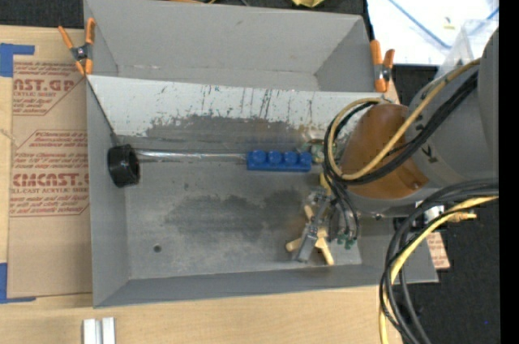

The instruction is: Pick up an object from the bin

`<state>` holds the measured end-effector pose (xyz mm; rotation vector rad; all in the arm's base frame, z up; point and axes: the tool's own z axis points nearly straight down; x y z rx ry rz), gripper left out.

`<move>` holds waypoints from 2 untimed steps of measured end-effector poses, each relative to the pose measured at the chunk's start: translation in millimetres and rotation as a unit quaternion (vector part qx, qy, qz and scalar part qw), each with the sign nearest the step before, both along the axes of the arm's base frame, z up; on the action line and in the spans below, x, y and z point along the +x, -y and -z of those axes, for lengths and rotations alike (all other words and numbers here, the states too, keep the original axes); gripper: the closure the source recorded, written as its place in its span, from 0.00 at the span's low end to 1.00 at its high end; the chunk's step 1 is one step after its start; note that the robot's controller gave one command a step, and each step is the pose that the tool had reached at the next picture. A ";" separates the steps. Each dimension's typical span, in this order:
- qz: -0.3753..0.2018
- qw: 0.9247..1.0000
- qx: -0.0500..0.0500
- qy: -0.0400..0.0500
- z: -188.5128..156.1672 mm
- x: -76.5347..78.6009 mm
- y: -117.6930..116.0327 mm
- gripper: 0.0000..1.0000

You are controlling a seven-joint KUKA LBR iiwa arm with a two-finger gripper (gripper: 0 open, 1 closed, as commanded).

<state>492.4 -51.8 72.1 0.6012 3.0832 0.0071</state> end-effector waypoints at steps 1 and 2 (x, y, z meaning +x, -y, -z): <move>-0.001 1.000 0.000 -0.003 -15.6 -2.0 -0.3 1.00; 0.000 1.000 0.001 -0.006 -50.6 -3.4 -0.5 1.00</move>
Offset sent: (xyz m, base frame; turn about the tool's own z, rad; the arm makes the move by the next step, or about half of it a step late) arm -0.0011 0.0001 0.1268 -0.0003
